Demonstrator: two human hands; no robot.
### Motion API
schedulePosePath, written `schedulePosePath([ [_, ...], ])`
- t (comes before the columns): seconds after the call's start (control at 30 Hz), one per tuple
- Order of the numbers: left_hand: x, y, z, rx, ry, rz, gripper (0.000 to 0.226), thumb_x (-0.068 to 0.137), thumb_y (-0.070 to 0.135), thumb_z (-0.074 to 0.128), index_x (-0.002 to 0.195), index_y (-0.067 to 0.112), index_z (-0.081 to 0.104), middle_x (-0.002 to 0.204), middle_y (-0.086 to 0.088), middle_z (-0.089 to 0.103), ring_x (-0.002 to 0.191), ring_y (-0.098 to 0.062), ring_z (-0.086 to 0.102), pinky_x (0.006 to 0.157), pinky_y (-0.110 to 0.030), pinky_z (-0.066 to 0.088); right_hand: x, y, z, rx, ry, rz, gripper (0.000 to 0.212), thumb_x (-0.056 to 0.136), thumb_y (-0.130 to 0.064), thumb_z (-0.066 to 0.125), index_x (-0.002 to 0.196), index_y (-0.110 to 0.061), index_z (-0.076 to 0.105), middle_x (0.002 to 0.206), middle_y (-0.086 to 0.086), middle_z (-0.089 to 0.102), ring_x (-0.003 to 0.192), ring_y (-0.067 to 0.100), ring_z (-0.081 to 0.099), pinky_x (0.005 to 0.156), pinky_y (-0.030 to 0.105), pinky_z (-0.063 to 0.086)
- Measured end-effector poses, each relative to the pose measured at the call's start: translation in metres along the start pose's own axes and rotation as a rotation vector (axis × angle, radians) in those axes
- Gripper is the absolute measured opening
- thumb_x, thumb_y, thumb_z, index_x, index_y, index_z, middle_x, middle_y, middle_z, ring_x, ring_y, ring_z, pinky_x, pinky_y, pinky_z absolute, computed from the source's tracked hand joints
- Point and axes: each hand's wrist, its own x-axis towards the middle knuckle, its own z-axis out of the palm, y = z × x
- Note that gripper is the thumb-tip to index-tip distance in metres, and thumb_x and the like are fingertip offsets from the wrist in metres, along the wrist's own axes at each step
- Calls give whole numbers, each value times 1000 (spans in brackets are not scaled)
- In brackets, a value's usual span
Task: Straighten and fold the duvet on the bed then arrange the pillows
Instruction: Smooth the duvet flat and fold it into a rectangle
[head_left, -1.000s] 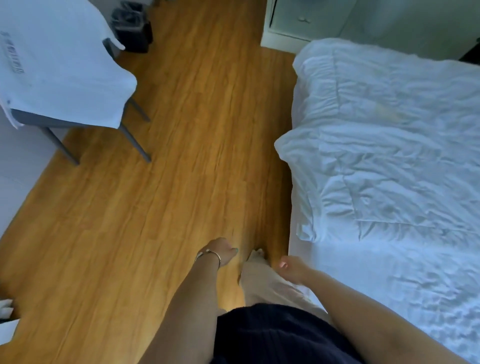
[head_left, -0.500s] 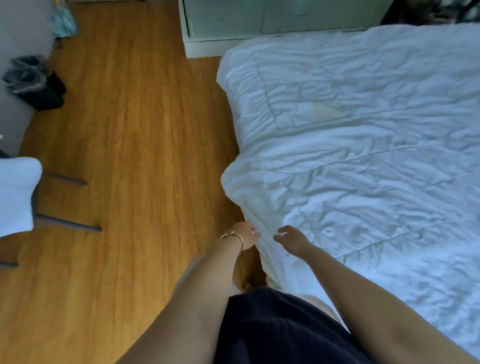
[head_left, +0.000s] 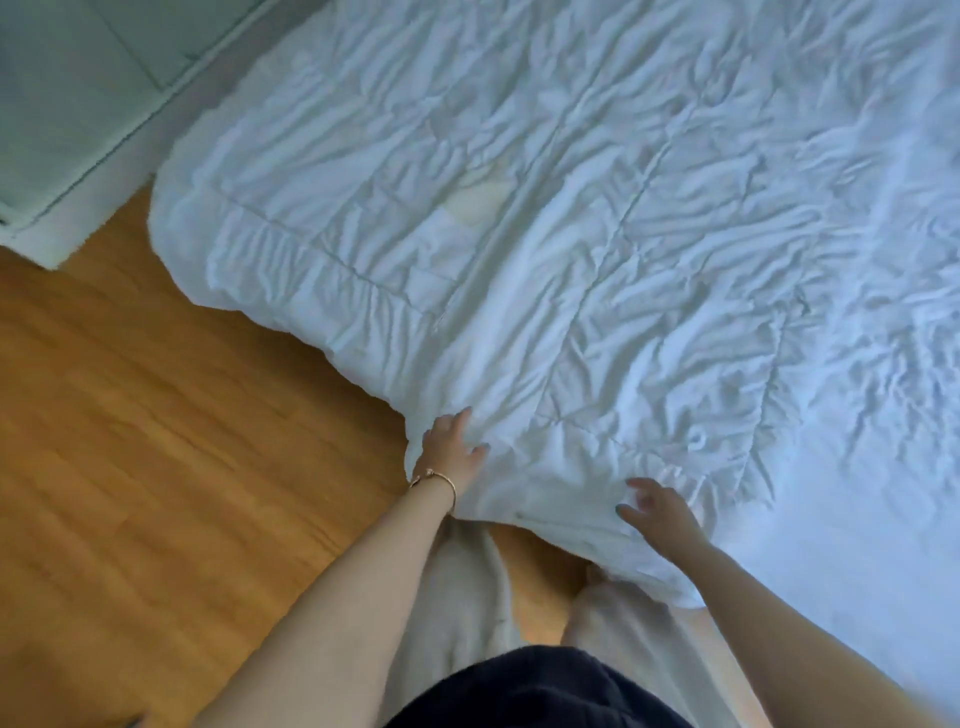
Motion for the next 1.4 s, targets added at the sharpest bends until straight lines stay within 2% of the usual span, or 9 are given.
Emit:
schedulePosePath([
  [0.13, 47, -4, -33, -24, 43, -52, 84, 87, 36, 64, 152, 31, 11, 160, -8, 4, 145, -33, 8, 116, -44, 16, -13, -9, 20, 152, 93, 110, 45, 88, -27, 68, 129, -13, 55, 99, 10, 53, 86, 21, 52, 65, 27, 42],
  [0.23, 71, 5, -48, -94, 23, -80, 101, 82, 34, 73, 152, 32, 1, 160, -6, -7, 146, -31, 5, 116, -44, 15, -23, -15, 35, 159, 102, 118, 51, 91, -29, 65, 138, -25, 48, 117, 12, 51, 104, 26, 52, 78, 30, 43],
  [0.37, 89, 13, -56, -177, -74, 24, 114, 76, 31, 80, 151, 35, -5, 156, -8, 15, 136, -27, 34, 108, -39, 32, -22, -21, 47, 93, 78, 126, 54, 92, -30, 60, 143, -34, 42, 118, 10, 45, 116, 34, 46, 95, 42, 46],
  [0.5, 97, 13, -64, 231, -98, 123, 102, 76, 43, 75, 150, 32, 6, 137, -3, 49, 121, -30, 51, 101, -39, 39, -18, -35, 48, 40, 94, 143, 57, 94, -31, 56, 147, -36, 35, 131, 13, 43, 124, 32, 39, 97, 41, 43],
  [0.63, 81, 20, -74, -15, -199, 414, 77, 93, 2, 55, 151, 27, 10, 154, -3, 23, 140, -18, 29, 107, -23, 26, -16, -44, 48, 15, 88, 109, 56, 97, -32, 51, 148, -40, 30, 133, 9, 40, 123, 27, 39, 93, 37, 44],
  [0.93, 113, 90, -176, 313, 441, 821, 68, 80, -15, 42, 129, 29, 59, 117, -25, 40, 91, -44, 53, 74, -52, 53, -13, -48, 28, 22, 213, 15, 49, 98, -37, 49, 144, -44, 36, 137, 1, 38, 128, 20, 36, 96, 35, 42],
  [1.13, 120, 76, -99, 680, 206, 168, 71, 94, 17, 49, 148, 44, 11, 158, -14, -19, 143, -46, -13, 109, -68, -4, -16, -36, 40, 63, 258, 86, 56, 90, -40, 62, 143, -33, 43, 142, 4, 34, 130, 26, 29, 102, 41, 41],
  [1.3, 83, 52, -44, 723, 499, 1218, 52, 84, 18, 62, 133, 26, 48, 139, -5, 38, 130, -31, 37, 103, -63, 28, -35, -4, 61, -42, 378, 195, 76, 73, -51, 76, 139, -32, 43, 137, -1, 38, 130, 26, 30, 105, 43, 32],
  [1.4, 73, 31, -23, 855, 316, 1190, 63, 80, 50, 63, 138, 36, 43, 143, -4, 31, 134, -34, 29, 103, -66, 22, -39, 24, 69, -75, 390, 172, 75, 69, -33, 84, 134, -25, 47, 136, 3, 40, 129, 29, 34, 105, 43, 34],
])
